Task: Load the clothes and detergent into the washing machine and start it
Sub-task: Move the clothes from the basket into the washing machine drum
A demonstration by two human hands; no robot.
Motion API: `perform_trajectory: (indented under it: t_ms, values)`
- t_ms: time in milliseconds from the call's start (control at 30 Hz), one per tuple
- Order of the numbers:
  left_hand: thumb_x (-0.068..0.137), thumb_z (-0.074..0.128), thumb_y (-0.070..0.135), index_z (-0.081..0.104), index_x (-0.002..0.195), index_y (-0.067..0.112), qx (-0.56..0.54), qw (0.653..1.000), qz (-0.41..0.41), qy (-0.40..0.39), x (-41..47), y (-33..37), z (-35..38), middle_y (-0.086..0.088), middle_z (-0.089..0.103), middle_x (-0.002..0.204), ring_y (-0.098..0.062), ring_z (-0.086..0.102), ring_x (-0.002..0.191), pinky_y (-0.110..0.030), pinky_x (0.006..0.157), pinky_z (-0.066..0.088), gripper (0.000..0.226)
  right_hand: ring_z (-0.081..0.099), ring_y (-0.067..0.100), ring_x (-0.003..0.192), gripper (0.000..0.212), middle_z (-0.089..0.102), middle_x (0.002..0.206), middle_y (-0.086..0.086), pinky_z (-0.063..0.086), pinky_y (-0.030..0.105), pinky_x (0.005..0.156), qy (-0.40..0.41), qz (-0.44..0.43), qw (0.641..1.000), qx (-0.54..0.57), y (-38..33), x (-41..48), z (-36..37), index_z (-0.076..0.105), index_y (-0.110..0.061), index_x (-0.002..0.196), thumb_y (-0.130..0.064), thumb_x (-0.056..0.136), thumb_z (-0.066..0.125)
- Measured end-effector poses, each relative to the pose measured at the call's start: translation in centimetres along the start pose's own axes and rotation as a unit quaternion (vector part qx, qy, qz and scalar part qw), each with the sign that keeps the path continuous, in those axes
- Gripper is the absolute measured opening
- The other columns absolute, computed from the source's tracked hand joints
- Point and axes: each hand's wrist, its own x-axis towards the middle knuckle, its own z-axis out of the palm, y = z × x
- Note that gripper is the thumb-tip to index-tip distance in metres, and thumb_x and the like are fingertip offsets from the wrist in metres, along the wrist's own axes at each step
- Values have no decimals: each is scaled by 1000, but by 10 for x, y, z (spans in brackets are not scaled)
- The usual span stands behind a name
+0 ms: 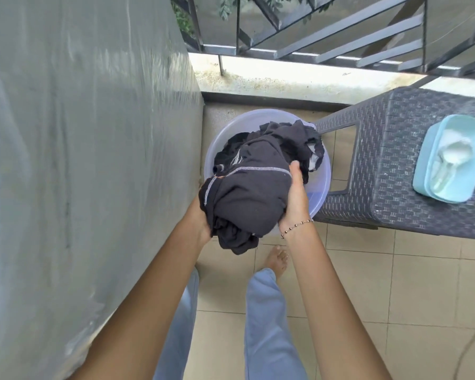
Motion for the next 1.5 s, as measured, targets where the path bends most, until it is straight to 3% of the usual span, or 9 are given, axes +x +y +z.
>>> perform_trajectory:
  t_ms: [200,400,667,767,900,1133,1300,1400,1500]
  values:
    - [68,63,46,55,128,9,-122,991,59,22,-52,30,32,-15,63,123,-26,63,96,-29,69,56,71,59,23,119,66,62,129,8,47,42,102,-137,-15,990,12,-31,-61,17,55,-17,130,-57,78,60]
    - [90,52,44,69,96,13,-99,991,64,-70,-130,70,60,-8,71,90,-22,66,77,-24,60,56,36,63,26,110,56,67,119,12,48,40,97,-158,5,985,66,-76,-128,41,68,-12,114,-44,68,74]
    - [54,56,81,26,142,33,27,954,297,37,-260,129,74,-4,37,145,-21,47,128,-44,108,39,105,65,27,107,46,67,118,13,52,40,95,-178,-109,974,93,-148,-213,98,60,-10,122,-44,91,52]
    - [66,62,74,30,142,32,40,941,336,-19,-300,150,61,4,46,137,-14,54,120,-33,97,49,93,59,31,118,62,61,128,14,48,45,99,-169,-151,971,74,-158,-242,129,56,-13,130,-52,82,62]
    - [90,58,25,63,110,10,-3,921,388,29,-337,196,22,-5,66,94,-14,60,79,-19,57,46,26,69,20,96,48,73,104,6,56,31,80,-255,-149,953,65,-166,-277,169,77,-17,95,-43,99,36]
    - [89,51,9,63,93,8,-91,864,487,90,-381,244,-90,0,62,77,-2,59,65,-15,65,48,13,63,23,112,50,65,122,9,50,36,93,-287,-168,939,-84,-152,-313,259,59,-14,126,-34,81,66]
    - [78,55,16,73,102,7,-93,889,437,98,-368,281,-186,-12,71,108,-26,67,101,-37,94,51,31,63,8,97,62,61,121,-3,54,23,81,-253,-204,922,-211,-121,-317,336,38,-24,138,-33,84,67]
    - [81,48,8,72,104,8,-68,890,430,134,-353,294,-222,-11,72,105,-23,67,92,-32,88,52,34,55,19,121,104,51,139,2,44,41,105,-244,-209,906,-276,-99,-304,376,23,-22,145,-58,60,71]
    - [85,50,10,70,85,11,7,899,385,210,-331,293,-246,-9,70,100,-20,63,82,-28,76,52,19,44,25,131,92,44,143,8,35,40,111,-196,-252,848,-423,-77,-286,398,22,-11,144,-47,73,69]
